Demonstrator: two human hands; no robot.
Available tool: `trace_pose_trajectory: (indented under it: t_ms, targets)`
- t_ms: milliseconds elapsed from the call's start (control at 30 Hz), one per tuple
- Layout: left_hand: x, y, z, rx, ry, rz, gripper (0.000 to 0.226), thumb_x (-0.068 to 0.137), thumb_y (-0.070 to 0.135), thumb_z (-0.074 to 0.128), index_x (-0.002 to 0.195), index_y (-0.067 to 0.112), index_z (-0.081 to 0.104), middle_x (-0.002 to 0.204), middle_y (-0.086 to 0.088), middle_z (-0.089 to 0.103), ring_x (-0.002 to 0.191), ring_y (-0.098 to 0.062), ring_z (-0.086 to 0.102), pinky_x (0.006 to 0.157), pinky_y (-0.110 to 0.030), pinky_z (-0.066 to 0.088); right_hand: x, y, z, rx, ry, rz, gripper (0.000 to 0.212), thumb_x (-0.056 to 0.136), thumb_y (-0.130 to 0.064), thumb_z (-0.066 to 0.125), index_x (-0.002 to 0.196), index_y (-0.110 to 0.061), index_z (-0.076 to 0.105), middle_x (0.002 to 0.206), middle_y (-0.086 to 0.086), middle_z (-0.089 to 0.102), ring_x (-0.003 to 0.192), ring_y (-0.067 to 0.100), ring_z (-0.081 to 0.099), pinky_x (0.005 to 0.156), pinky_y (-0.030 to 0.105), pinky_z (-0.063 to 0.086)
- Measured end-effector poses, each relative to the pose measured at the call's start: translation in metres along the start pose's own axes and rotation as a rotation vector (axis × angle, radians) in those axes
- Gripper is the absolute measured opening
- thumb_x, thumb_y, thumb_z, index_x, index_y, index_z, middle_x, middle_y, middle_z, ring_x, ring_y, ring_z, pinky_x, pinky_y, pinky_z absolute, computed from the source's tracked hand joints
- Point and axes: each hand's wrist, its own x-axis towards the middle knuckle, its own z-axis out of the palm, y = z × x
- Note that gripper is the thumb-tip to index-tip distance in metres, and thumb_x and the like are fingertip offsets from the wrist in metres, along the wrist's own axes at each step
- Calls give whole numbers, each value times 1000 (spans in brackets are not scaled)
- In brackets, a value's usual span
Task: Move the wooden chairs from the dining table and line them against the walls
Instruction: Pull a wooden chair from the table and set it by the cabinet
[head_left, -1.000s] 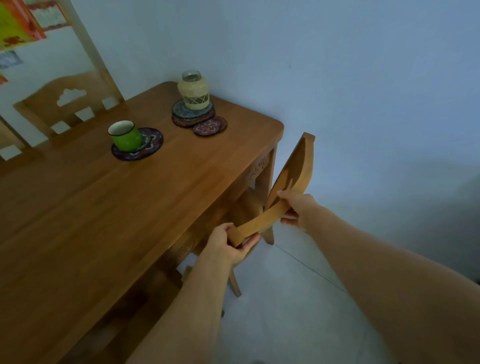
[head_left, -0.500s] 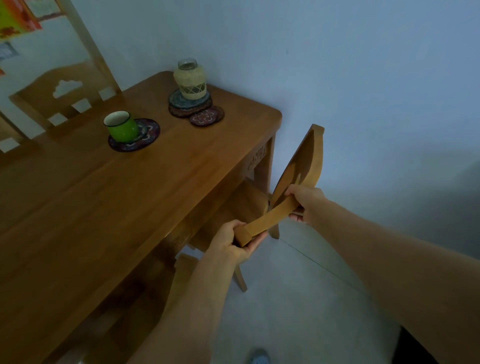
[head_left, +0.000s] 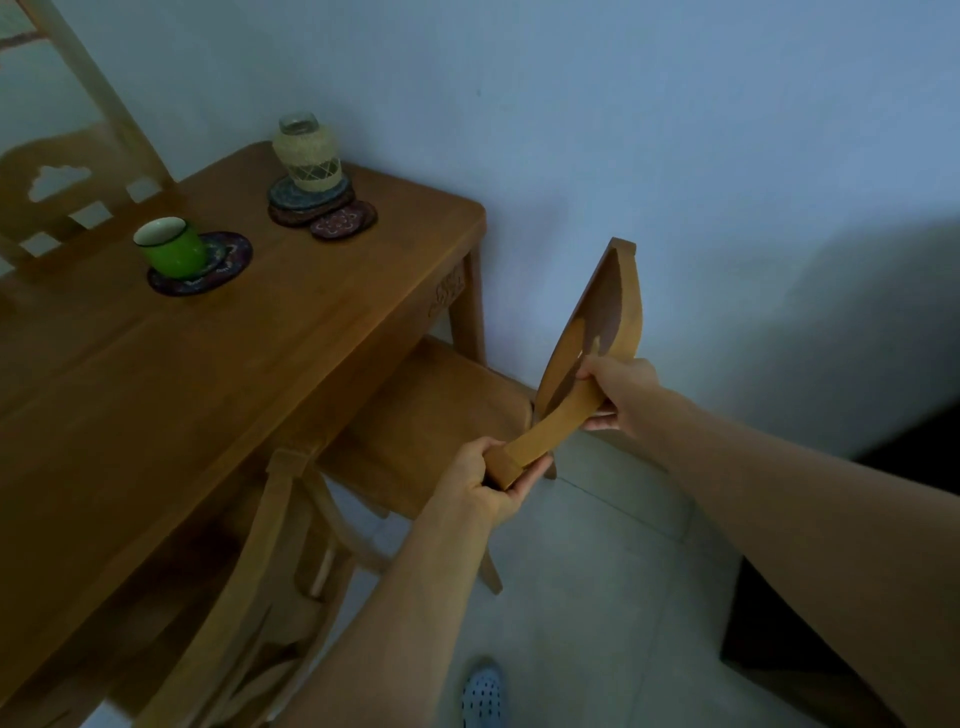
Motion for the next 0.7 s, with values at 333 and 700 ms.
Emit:
trace_pose_trajectory:
  t_ms: [333, 700]
  targets:
    - [-10, -116, 6, 43, -71, -120, 30, 84, 1, 63, 111, -8, 55, 116, -32, 57, 105, -51, 58, 85, -52, 56, -32, 46, -111, 53, 94, -20, 13, 80, -11, 65, 79, -11, 52, 78, 12, 63, 77, 31, 68, 76, 50, 59]
    - [1, -217, -15, 135, -59, -148, 41, 87, 6, 62, 126, -5, 52, 119, -30, 55, 92, -46, 59, 46, -50, 58, -57, 98, -195, 59, 163, 17, 21, 83, -7, 65, 100, -7, 52, 89, 15, 64, 80, 31, 66, 73, 47, 59]
